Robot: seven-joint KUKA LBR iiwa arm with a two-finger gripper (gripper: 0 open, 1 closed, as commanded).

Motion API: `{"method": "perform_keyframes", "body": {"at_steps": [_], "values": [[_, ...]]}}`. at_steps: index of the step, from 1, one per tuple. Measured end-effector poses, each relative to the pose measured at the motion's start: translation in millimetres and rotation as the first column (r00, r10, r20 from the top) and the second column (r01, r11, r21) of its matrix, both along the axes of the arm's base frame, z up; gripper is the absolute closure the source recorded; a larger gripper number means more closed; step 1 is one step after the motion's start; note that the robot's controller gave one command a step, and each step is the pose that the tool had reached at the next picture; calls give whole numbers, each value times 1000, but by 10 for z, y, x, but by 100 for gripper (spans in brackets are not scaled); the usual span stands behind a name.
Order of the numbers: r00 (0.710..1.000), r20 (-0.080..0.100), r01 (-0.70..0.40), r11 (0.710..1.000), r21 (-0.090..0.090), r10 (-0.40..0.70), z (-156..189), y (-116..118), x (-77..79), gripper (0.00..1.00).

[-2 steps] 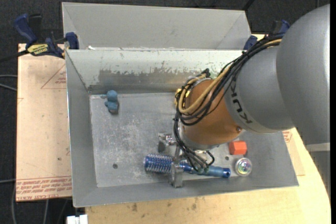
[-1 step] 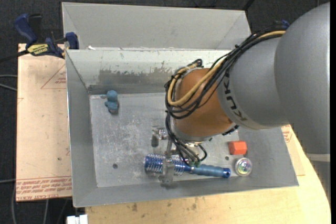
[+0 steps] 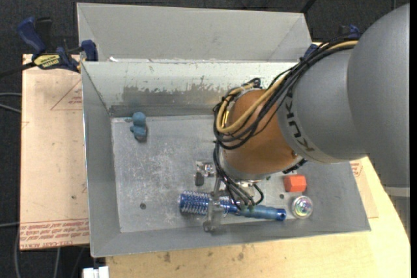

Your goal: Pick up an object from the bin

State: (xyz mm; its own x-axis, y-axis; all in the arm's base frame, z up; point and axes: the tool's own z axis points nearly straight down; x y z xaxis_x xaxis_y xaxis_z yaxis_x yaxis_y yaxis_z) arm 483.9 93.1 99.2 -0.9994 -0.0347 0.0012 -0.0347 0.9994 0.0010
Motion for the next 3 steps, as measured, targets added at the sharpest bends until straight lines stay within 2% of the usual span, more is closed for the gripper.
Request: {"method": "perform_keyframes", "body": {"at_steps": [1, 2, 3], "values": [[995, 15, -103, 995, 0, 103, -279, 172, 18, 0], [995, 22, -100, 995, 2, 100, -271, 174, 40, 0], [995, 14, -101, 995, 2, 100, -286, 173, 18, 100]]}}
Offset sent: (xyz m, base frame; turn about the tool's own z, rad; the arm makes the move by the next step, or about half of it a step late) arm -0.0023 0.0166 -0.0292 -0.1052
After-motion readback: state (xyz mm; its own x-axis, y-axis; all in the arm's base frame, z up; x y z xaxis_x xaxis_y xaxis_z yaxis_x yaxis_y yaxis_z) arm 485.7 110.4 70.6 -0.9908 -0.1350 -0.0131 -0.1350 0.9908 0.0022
